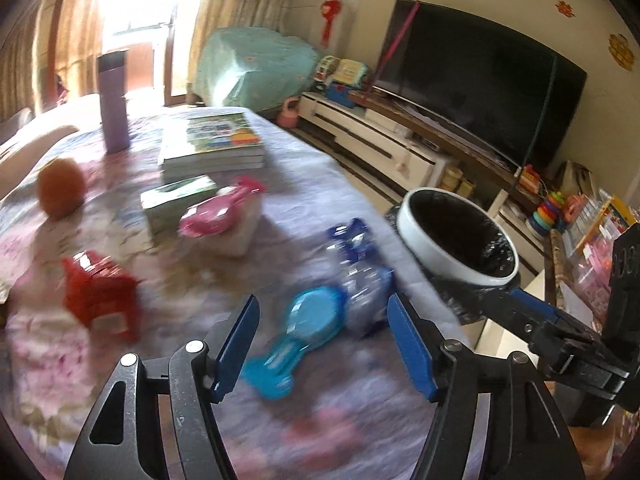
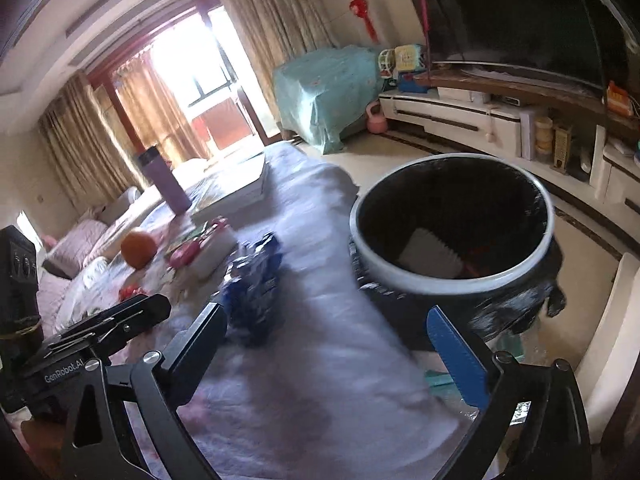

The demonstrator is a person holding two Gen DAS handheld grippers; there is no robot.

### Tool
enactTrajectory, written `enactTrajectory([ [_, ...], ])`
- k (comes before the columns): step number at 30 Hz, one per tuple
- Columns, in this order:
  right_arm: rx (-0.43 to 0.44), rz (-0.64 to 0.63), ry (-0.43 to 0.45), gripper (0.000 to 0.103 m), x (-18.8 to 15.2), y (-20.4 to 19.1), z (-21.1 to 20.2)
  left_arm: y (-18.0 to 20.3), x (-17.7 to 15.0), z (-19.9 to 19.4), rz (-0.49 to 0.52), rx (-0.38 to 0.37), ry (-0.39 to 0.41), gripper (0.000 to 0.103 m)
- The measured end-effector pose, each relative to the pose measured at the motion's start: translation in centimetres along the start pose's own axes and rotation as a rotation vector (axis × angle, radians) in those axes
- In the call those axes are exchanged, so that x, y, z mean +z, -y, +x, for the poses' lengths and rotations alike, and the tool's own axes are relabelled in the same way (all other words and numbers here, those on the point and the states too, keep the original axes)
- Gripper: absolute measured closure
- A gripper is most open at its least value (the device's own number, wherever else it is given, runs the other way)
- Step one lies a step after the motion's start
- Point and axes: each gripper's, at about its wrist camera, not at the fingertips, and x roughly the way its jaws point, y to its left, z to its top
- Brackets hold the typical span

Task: Collect trash
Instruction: 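Move both open grippers back over the table toward the blue bag and red snack bag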

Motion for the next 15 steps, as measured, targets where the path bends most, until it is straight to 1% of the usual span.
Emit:
enactTrajectory([
  [4,0.028,-0.037,-0.002,0.002,-0.7,-2.0,0.2,-1.5,-1.4,-1.7,-0.021,0.045,0.003,0.037],
  [6,0.036,-0.05,-0.018,0.002,-1.2,-3.0,0.7,-2.1,-1.8,-2.3,-0.031,0.045,0.002,0.037],
  [8,0.05,-0.05,-0.03,0.002,-1.5,-3.6,1.3,-2.7,-2.4,-3.0,-0.051,0.066,0.002,0.037],
  [13,0.046,-0.052,-0.045,0.002,-1.9,-4.5,2.3,-4.8,-3.4,-4.6,-0.09,0.115,0.005,0.037],
  [15,0.047,-0.052,-0.049,0.002,-2.1,-4.8,2.6,-5.8,-3.3,-4.7,-0.108,0.132,-0.001,0.037],
])
